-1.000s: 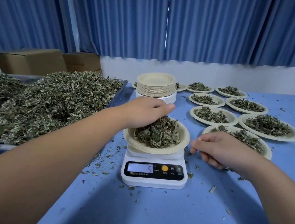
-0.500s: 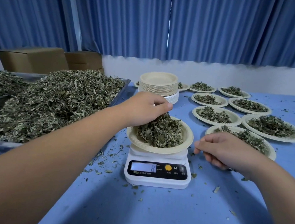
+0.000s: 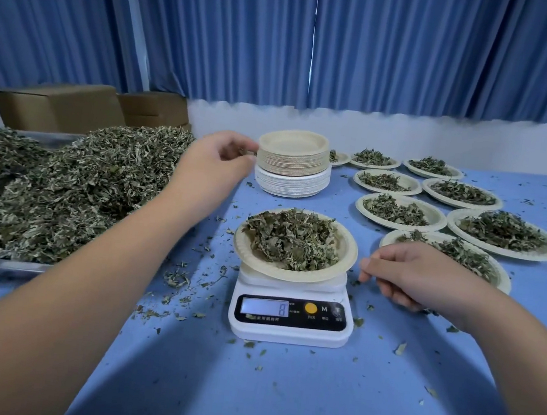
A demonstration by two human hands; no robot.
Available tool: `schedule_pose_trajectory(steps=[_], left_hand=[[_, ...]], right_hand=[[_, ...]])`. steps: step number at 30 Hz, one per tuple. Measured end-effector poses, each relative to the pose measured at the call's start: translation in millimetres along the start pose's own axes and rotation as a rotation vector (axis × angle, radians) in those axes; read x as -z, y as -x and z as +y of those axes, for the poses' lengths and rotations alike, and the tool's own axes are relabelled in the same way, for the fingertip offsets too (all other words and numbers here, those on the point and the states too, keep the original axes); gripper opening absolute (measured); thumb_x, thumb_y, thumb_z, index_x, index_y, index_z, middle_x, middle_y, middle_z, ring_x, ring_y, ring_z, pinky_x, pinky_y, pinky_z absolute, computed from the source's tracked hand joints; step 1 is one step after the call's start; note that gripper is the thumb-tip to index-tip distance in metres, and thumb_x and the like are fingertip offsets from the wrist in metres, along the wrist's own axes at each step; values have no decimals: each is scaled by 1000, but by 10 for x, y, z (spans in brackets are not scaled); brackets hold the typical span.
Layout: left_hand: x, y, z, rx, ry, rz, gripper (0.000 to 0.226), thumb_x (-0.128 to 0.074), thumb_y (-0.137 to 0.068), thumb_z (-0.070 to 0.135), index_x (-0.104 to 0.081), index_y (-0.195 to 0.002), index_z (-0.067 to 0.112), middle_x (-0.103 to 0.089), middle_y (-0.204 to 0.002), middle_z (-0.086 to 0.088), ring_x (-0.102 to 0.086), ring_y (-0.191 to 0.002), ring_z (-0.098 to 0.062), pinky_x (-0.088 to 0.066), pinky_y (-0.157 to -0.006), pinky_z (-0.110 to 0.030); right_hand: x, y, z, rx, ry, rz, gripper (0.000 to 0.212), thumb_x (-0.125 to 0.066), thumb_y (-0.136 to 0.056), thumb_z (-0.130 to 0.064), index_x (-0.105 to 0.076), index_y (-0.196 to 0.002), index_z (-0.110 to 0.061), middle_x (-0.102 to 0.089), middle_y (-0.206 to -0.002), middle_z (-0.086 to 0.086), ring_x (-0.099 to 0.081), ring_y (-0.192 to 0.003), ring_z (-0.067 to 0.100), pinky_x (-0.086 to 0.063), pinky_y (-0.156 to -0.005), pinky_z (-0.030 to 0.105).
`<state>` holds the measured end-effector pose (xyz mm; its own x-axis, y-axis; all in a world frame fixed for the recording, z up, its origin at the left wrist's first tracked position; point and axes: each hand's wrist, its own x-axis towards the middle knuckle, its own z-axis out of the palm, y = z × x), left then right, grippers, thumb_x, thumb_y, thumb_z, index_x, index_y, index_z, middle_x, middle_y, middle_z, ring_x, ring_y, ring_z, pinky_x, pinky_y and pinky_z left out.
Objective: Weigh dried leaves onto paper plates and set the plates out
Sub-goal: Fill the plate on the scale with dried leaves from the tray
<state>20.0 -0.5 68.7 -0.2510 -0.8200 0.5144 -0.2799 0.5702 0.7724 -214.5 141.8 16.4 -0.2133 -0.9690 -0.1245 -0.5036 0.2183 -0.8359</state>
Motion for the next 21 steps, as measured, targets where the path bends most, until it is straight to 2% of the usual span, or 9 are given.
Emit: schedule_pose_trajectory(steps=[4,8,11,13,15,17,18,19,21], left_hand=[[284,19,-253,67,-156,130,12,-61,-91,22,-68,-98,27,-59,-76,6,-47,-58,-9,-41,-51,-19],[515,68,-489,144,-341,249,17,-54,-93,24,-66,-105,29,-59,-77,6,-53,-62,-12,-43,-53,-27],[544,173,-688,185,-485,221,32,-51,-94,24,-59,-125,25,-62,-86,1,-57,-71,-18,-46,-63,-31],[548,204,-757,214,-604,187,45,-51,-94,28,-47,-139,23,-57,-109,-7,-55,-87,-25,-48,-79,-38],[548,192,-735,192,-621,223,49,-52,-94,30,-43,-141,21,-48,-122,-11,-53,-95,-27,-45,-87,-40],[506,203,-651,88,-541,243,43,-55,-93,26,-49,-135,22,-50,-116,-5,-54,-84,-17,-43,-81,-29],[467,221,-595,29,-494,219,39,-57,-92,24,-53,-132,23,-51,-110,-1,-53,-77,-8,-40,-76,-20],[417,235,-532,-35,-461,172,36,-58,-92,21,-56,-128,24,-52,-105,2,-53,-75,-5,-37,-72,-10],[292,227,-412,-151,-438,20,33,-59,-91,16,-60,-123,24,-53,-101,5,-52,-82,0,-34,-71,0]], right_hand=[[-6,-6,11,-2,0,-1,28,-61,-93,-29,-70,-80,-6,-50,-51,0,-37,-38,13,-30,-36,19],[-6,-4,24,-1,-3,7,28,-62,-92,-29,-70,-78,-7,-50,-52,1,-37,-38,13,-30,-36,19],[-14,-10,26,-15,-11,14,27,-62,-91,-28,-70,-76,-8,-50,-53,2,-36,-38,14,-28,-37,19],[-18,-11,25,-19,-6,18,27,-62,-91,-28,-70,-75,-8,-50,-53,3,-36,-38,13,-28,-37,19],[-20,-9,26,-22,4,29,27,-62,-91,-28,-70,-75,-8,-50,-53,3,-37,-38,13,-28,-36,19],[-28,-7,22,-26,-2,36,27,-62,-91,-28,-70,-75,-7,-50,-52,3,-36,-37,13,-28,-36,18],[-33,-5,17,-27,-2,33,27,-62,-91,-28,-70,-76,-7,-50,-52,3,-36,-37,13,-28,-37,18],[-39,-4,7,-27,-1,30,28,-62,-92,-27,-70,-77,-6,-50,-52,3,-36,-37,13,-27,-37,18],[-43,1,-14,-25,1,30,28,-62,-92,-27,-70,-78,-4,-49,-51,3,-35,-37,13,-27,-37,19]])
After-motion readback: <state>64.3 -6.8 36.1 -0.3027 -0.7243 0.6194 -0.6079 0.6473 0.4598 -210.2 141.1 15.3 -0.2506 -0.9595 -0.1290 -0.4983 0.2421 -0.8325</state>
